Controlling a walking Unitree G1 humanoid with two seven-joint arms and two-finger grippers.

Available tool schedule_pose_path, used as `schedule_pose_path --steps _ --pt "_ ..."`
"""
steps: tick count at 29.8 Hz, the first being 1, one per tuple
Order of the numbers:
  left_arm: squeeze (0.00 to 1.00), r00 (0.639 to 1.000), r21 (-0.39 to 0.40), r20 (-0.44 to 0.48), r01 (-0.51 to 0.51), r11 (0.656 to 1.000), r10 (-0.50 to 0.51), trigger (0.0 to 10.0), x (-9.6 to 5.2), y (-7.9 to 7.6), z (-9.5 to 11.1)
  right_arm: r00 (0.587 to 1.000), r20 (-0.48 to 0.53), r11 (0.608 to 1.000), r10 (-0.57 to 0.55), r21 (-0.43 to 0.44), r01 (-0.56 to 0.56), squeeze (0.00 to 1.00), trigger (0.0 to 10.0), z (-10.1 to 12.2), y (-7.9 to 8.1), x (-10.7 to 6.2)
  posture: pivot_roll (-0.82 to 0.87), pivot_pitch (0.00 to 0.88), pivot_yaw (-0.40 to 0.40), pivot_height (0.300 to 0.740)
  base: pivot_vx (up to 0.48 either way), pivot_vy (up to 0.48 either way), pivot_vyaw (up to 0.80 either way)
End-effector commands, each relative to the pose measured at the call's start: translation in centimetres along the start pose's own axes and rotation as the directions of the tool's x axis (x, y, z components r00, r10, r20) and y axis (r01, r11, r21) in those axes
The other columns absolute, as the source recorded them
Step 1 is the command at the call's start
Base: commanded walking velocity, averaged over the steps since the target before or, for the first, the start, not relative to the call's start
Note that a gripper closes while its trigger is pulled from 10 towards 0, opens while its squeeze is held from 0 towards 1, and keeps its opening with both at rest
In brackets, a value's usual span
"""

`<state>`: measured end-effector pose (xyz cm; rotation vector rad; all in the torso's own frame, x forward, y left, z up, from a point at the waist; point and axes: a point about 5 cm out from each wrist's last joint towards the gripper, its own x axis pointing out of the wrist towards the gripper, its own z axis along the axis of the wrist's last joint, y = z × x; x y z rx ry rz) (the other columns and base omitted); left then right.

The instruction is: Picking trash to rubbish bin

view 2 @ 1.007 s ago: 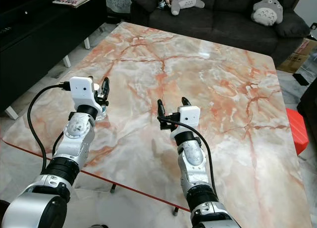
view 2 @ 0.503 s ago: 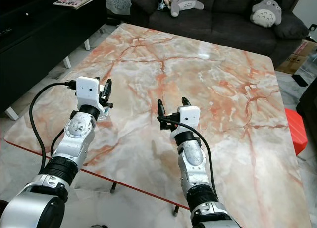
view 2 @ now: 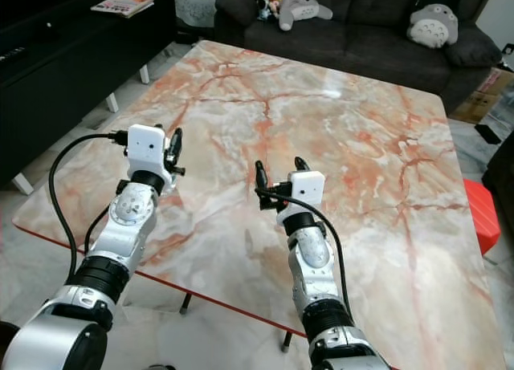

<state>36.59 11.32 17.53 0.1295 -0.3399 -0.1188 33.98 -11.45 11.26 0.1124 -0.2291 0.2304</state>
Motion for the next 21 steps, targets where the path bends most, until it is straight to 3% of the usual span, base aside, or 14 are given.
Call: schedule_pose_path --steps 1,9,21 --pt "0.0 0.999 -0.005 0.037 0.01 1.0 -0.01 10.0 -0.1 -0.5 0.5 0.999 0.042 1.0 -0.017 0.005 0.017 0.0 10.0 1.0 -0.4 0.5 0.11 0.006 -0.121 0.74 0.0 0.0 0.0" --pt "0.0 0.998 0.011 0.065 0.023 1.0 -0.023 10.0 -0.5 -1.3 0.8 0.994 0.095 0.999 -0.049 0.018 0.048 0.0 10.0 2.4 -1.0 1.2 0.11 0.0 -0.12 0.74 0.0 0.0 0.0" --pt "0.0 0.996 0.028 0.089 0.008 1.0 -0.01 10.0 -0.7 -0.9 1.2 0.991 0.093 0.996 -0.091 0.018 0.09 0.0 10.0 2.6 -2.0 0.9 0.1 0.064 -0.122 0.74 0.0 0.0 0.0"
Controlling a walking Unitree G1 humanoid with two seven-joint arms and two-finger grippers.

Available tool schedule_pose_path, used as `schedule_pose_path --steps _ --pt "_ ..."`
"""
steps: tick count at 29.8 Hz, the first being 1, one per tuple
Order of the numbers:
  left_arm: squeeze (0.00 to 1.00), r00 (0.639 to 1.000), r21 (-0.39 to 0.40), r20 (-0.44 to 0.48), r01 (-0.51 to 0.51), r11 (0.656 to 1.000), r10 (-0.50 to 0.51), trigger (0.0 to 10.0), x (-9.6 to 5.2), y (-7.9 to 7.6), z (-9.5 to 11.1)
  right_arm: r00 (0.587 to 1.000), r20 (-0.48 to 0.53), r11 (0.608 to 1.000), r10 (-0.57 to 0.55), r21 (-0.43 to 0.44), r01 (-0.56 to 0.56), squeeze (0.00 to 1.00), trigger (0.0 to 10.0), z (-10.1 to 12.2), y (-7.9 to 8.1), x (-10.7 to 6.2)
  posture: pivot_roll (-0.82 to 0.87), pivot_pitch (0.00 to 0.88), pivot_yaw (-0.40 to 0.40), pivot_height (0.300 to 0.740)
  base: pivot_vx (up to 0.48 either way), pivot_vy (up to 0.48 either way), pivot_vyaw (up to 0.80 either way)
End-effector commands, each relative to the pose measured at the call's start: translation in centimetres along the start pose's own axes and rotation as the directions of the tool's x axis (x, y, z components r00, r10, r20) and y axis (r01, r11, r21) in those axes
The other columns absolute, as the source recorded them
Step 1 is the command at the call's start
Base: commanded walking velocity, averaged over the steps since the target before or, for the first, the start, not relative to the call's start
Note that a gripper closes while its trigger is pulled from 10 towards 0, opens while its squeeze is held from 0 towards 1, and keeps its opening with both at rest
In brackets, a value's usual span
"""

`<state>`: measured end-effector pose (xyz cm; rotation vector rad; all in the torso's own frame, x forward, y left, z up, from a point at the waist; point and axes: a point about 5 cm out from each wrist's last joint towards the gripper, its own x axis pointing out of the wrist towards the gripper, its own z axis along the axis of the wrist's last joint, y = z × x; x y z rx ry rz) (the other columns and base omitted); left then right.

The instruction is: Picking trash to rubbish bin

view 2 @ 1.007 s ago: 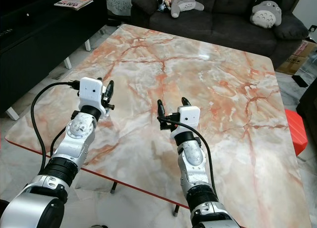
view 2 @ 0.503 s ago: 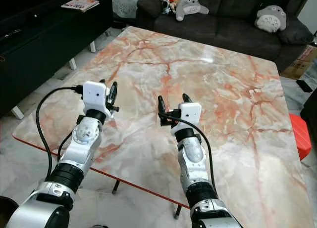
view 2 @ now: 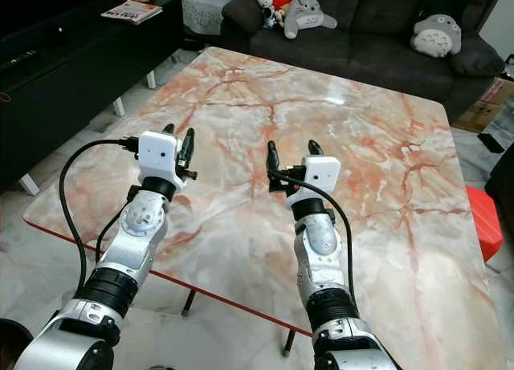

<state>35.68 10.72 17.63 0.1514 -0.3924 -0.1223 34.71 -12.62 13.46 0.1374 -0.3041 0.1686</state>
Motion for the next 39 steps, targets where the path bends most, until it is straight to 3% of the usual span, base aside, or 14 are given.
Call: schedule_pose_path --steps 1,8,39 --pt "0.0 0.999 0.004 0.037 0.004 1.0 -0.004 10.0 0.1 -0.25 0.68 0.999 0.014 0.999 -0.034 0.004 0.034 0.0 10.0 0.46 -0.9 0.05 0.1 0.064 -0.122 0.74 0.0 0.0 0.0" --pt "0.0 0.999 0.002 0.036 0.006 1.0 -0.006 10.0 0.09 -0.36 0.76 0.999 0.013 0.999 -0.043 0.005 0.043 0.0 10.0 0.52 -0.98 0.05 0.1 0.074 -0.122 0.74 0.0 0.0 0.0" --pt "0.0 0.998 0.009 0.057 0.002 1.0 -0.002 10.0 0.18 -0.04 1.35 0.999 0.002 0.999 -0.049 0.024 0.049 0.0 10.0 0.22 -0.6 -0.26 0.11 0.112 -0.112 0.74 -0.297 0.0 0.0"
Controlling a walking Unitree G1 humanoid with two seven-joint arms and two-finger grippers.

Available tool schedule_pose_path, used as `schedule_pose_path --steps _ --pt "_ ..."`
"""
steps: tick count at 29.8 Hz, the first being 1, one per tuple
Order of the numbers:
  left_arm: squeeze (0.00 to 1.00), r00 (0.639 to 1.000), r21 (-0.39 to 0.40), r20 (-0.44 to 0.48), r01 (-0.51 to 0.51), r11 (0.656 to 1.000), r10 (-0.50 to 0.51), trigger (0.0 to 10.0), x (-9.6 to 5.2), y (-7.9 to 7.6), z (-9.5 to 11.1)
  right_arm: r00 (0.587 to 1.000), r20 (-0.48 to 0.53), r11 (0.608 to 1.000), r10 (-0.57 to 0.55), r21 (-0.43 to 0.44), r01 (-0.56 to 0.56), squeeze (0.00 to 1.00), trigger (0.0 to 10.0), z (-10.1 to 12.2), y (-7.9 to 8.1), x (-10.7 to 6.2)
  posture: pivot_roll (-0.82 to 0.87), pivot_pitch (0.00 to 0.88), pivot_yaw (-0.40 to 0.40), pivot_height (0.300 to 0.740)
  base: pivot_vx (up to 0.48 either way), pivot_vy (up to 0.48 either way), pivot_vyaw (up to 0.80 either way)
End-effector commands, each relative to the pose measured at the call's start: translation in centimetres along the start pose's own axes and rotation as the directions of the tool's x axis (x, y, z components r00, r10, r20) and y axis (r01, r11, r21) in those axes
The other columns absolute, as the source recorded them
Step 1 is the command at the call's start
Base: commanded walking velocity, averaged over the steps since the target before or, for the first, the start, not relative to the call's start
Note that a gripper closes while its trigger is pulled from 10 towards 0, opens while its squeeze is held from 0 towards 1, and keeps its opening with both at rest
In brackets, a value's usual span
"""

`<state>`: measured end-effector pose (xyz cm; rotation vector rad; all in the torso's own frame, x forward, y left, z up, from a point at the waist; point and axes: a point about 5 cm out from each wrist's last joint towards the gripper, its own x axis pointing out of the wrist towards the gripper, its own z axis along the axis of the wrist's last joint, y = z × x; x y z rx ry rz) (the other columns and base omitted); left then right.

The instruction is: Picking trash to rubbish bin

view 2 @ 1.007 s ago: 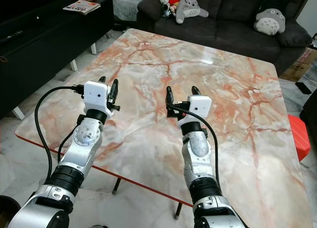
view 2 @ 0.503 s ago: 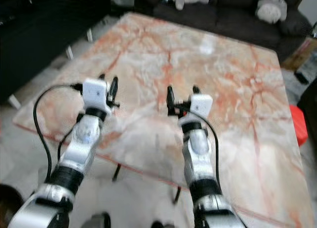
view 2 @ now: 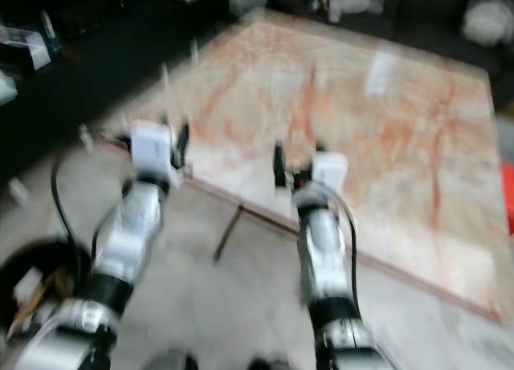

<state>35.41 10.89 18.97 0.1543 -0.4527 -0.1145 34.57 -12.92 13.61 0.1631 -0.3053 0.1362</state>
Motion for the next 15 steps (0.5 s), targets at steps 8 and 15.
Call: schedule_pose_path --steps 8,15 --pt "0.0 1.0 0.0 -0.006 0.013 1.0 -0.013 10.0 -0.1 -0.4 0.0 1.0 -0.007 1.0 -0.016 0.004 0.016 0.0 10.0 0.0 -0.5 -0.2 0.1 0.114 -0.112 0.74 -0.302 0.0 0.0" --pt "0.0 0.993 -0.017 -0.118 0.029 0.999 -0.031 10.0 -0.7 -0.2 -2.1 0.998 -0.055 1.0 -0.022 -0.021 0.021 0.0 10.0 -0.7 -1.2 -0.6 0.1 0.114 -0.112 0.74 -0.214 0.0 0.0"
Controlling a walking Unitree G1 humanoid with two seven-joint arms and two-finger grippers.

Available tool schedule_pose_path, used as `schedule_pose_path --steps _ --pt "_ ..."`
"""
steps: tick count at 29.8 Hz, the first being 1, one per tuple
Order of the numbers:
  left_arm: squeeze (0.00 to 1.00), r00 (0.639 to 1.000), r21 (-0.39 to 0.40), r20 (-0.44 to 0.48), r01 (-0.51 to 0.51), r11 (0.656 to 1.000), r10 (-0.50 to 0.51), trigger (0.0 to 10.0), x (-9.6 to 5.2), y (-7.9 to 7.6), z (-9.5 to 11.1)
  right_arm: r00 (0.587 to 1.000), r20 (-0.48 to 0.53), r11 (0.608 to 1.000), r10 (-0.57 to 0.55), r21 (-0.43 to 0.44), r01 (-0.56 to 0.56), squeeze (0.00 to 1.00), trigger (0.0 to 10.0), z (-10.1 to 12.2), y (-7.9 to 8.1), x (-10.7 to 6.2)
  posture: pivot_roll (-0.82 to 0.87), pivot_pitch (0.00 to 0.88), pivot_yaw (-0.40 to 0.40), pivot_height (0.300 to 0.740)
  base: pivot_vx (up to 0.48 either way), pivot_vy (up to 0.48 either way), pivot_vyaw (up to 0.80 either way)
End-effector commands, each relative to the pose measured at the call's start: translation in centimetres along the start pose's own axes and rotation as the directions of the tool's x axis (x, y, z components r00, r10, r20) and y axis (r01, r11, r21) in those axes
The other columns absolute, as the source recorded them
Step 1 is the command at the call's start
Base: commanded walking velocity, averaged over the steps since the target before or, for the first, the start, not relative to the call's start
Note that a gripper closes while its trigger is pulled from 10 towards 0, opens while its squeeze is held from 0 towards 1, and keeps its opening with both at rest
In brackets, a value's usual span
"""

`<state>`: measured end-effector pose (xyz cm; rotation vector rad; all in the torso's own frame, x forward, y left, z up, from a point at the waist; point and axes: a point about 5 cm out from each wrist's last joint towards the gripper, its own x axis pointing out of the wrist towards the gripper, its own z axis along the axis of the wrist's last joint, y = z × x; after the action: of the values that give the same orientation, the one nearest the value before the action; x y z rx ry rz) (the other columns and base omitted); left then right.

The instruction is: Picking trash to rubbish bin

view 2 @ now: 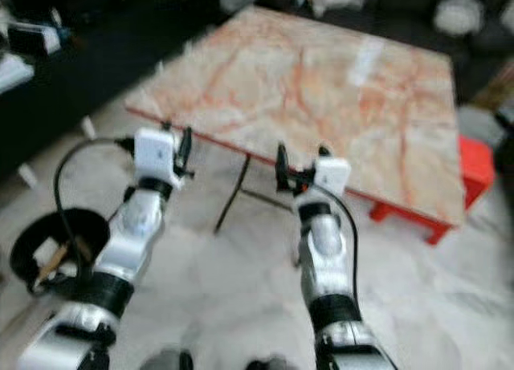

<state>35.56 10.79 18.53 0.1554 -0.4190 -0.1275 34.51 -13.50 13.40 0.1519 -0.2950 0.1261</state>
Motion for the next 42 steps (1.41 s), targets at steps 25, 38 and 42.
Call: schedule_pose_path --steps 25,38,42 --pt "0.0 0.544 0.048 -0.839 0.105 0.993 -0.017 10.0 -17.4 3.1 -16.3 0.55 -0.77 0.932 -0.323 -0.158 0.326 0.0 10.0 -11.8 -10.7 -17.4 0.09 0.126 -0.146 0.74 0.0 0.0 0.0" --pt "0.0 0.466 0.039 -0.885 0.097 0.994 -0.011 10.0 -20.3 2.4 -17.0 0.504 -0.801 0.924 -0.324 -0.153 0.351 0.0 10.0 -12.5 -10.2 -19.3 0.09 0.125 -0.148 0.74 0.172 0.0 0.37" --pt "0.0 0.465 0.042 -0.885 0.097 0.994 -0.008 10.0 -20.3 2.4 -17.0 0.519 -0.795 0.93 -0.313 -0.146 0.338 0.0 10.0 -12.4 -10.3 -18.8 0.09 0.125 -0.15 0.74 0.311 0.0 0.79"
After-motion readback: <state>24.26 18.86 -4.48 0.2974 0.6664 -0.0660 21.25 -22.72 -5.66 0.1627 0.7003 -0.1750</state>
